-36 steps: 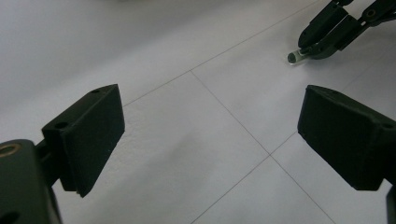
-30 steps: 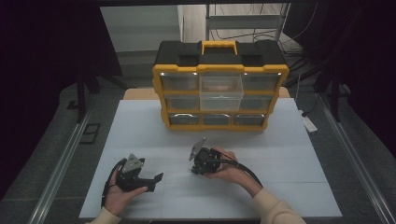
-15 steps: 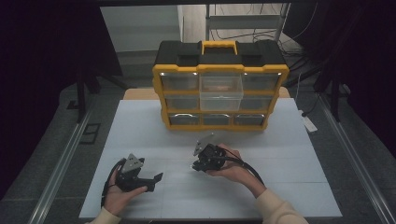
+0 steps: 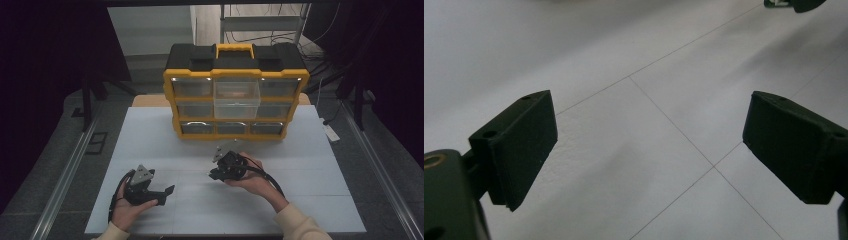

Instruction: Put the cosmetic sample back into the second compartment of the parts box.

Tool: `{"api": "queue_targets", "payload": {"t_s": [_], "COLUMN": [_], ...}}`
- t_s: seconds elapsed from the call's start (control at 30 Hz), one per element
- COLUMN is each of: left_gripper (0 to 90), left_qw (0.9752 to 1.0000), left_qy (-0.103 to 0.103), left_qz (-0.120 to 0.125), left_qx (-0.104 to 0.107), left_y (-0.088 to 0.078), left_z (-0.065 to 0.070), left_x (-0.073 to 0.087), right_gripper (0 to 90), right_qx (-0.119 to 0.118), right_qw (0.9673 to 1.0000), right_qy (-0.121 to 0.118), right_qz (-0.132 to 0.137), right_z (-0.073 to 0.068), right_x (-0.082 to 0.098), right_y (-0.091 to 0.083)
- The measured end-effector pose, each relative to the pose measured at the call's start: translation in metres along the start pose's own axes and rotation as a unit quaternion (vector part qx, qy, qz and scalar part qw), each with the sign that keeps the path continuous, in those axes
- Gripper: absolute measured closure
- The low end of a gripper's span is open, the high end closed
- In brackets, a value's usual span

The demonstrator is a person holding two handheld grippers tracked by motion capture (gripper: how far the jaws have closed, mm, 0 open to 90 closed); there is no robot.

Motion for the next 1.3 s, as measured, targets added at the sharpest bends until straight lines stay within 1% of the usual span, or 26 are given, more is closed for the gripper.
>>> {"api": "queue_targets", "payload": {"t_s": [0.03, 0.13, 0.2, 0.3, 0.37, 0.4, 0.5, 0.6, 0.67, 0.7, 0.73, 0.8, 0.83, 0.87, 0.9, 0.93, 0.97, 1.0, 1.03, 1.3], "left_gripper": [8.1, 8.1, 8.1, 8.1, 8.1, 8.1, 8.1, 8.2, 8.2, 8.2, 8.2, 8.2, 8.2, 8.2, 8.2, 8.1, 8.1, 8.2, 8.1, 8.2], "left_qw": [1.0, 1.0, 1.0, 1.0, 1.0, 1.0, 1.0, 1.0, 1.0, 1.0, 1.0, 1.0, 1.0, 1.0, 1.0, 1.0, 1.0, 1.0, 1.0, 1.0], "left_qy": [0.0, -0.001, -0.001, 0.0, 0.0, 0.0, 0.0, 0.0, -0.001, -0.001, 0.0, 0.0, 0.0, 0.0, 0.0, 0.0, 0.0, 0.0, 0.0, 0.001], "left_qz": [0.0, 0.0, 0.0, 0.001, 0.001, 0.001, 0.0, 0.002, 0.003, 0.003, 0.003, 0.003, 0.003, 0.004, 0.004, 0.005, 0.005, 0.005, 0.005, 0.005], "left_qx": [0.0, 0.0, 0.0, 0.0, 0.0, 0.0, 0.0, 0.0, 0.0, 0.0, 0.0, 0.0, 0.0, 0.0, 0.0, 0.0, 0.0, 0.0, 0.0, -0.001], "left_y": [0.0, 0.0, 0.0, 0.0, -0.001, -0.001, 0.0, -0.001, -0.001, -0.001, -0.001, -0.001, -0.001, -0.001, -0.002, -0.002, -0.002, -0.002, -0.002, -0.002], "left_z": [0.0, 0.0, 0.0, 0.0, 0.0, 0.0, 0.0, 0.0, -0.001, -0.001, 0.0, 0.0, 0.0, 0.0, 0.0, -0.001, 0.0, 0.0, 0.0, 0.0], "left_x": [0.0, 0.0, 0.0, 0.0, 0.0, 0.0, 0.0, 0.0, 0.0, 0.0, 0.0, 0.0, 0.0, -0.001, -0.001, -0.001, -0.001, -0.001, -0.001, -0.001], "right_gripper": [81.3, 81.4, 81.4, 81.3, 81.4, 81.4, 81.4, 81.3, 81.4, 81.4, 81.4, 81.3, 81.4, 81.4, 81.3, 81.4, 81.4, 81.4, 81.4, 81.3], "right_qx": [0.003, 0.008, 0.007, 0.012, 0.013, 0.016, 0.018, 0.022, 0.024, 0.025, 0.027, 0.029, 0.028, 0.029, 0.029, 0.029, 0.031, 0.031, 0.031, 0.042], "right_qw": [1.0, 0.9998, 0.9998, 0.9994, 0.9993, 0.9989, 0.9986, 0.998, 0.9978, 0.9975, 0.9974, 0.9969, 0.9965, 0.9964, 0.9959, 0.9957, 0.9955, 0.9952, 0.995, 0.9928], "right_qy": [0.008, 0.012, 0.016, 0.023, 0.025, 0.028, 0.034, 0.038, 0.041, 0.046, 0.043, 0.047, 0.053, 0.05, 0.057, 0.06, 0.057, 0.064, 0.061, 0.073], "right_qz": [0.0, 0.011, 0.014, 0.024, 0.025, 0.034, 0.037, 0.046, 0.046, 0.049, 0.052, 0.055, 0.058, 0.062, 0.063, 0.065, 0.068, 0.068, 0.072, 0.086], "right_z": [0.0, 0.002, 0.002, 0.003, 0.003, 0.005, 0.005, 0.006, 0.006, 0.006, 0.006, 0.007, 0.007, 0.008, 0.008, 0.008, 0.008, 0.008, 0.008, 0.01], "right_x": [0.0, 0.0, 0.001, 0.002, 0.003, 0.004, 0.005, 0.006, 0.006, 0.007, 0.008, 0.009, 0.009, 0.01, 0.01, 0.011, 0.011, 0.011, 0.011, 0.013], "right_y": [-0.002, -0.005, -0.007, -0.013, -0.014, -0.018, -0.021, -0.025, -0.027, -0.028, -0.029, -0.032, -0.033, -0.034, -0.035, -0.036, -0.037, -0.038, -0.039, -0.048]}}
Point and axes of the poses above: each handheld gripper's, and its own axes: y roughly forward along the jaws, x roughly out of its underside, z roughly to its right, the point moved 6 cm from there along y, roughly forward along the jaws, and after that the axes turned 3 degrees about -z, right-handed, at the moved point
